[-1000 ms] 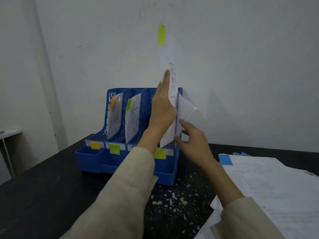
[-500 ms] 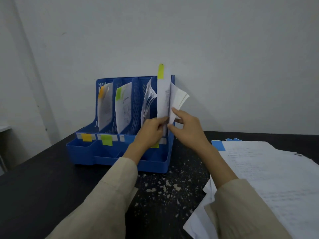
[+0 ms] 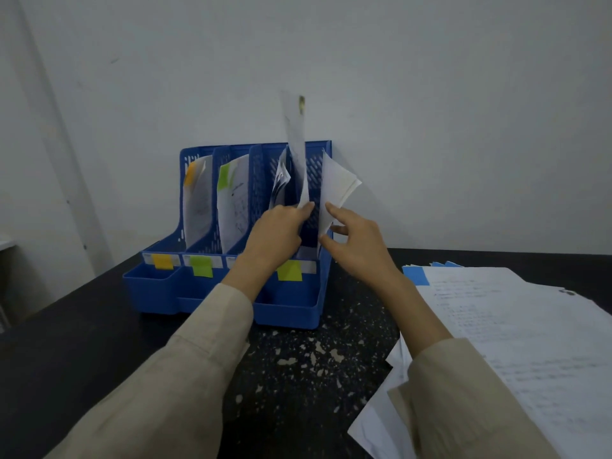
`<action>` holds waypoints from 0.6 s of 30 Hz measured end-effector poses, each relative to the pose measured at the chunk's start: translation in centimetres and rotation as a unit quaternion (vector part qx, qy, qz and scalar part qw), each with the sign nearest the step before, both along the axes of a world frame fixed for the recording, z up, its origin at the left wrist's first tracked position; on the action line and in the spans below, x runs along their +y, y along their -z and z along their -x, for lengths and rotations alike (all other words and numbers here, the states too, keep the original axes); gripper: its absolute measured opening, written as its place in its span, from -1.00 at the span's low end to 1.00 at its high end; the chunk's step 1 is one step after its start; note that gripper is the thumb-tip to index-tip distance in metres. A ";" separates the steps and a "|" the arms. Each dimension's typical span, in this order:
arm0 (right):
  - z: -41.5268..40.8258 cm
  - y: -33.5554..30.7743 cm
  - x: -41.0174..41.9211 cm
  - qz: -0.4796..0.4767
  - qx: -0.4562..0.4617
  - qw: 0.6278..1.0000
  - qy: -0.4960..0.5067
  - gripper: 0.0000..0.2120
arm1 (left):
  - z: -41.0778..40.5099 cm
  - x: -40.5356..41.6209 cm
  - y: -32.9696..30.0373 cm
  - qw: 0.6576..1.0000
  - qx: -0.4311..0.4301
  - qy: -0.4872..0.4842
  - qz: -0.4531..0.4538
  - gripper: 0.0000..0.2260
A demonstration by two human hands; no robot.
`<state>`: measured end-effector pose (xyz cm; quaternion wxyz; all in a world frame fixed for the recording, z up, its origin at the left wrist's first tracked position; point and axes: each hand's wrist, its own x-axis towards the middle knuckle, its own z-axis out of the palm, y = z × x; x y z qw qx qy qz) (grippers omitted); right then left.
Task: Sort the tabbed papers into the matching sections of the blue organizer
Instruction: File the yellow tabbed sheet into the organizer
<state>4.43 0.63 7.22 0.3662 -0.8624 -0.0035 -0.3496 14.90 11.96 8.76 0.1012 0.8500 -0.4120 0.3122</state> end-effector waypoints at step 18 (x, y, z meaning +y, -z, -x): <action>0.1 -0.2 0.0 -0.006 0.004 1.000 0.001 -0.50 | 1.0 -0.4 0.5 0.941 0.131 0.067 0.304 -0.75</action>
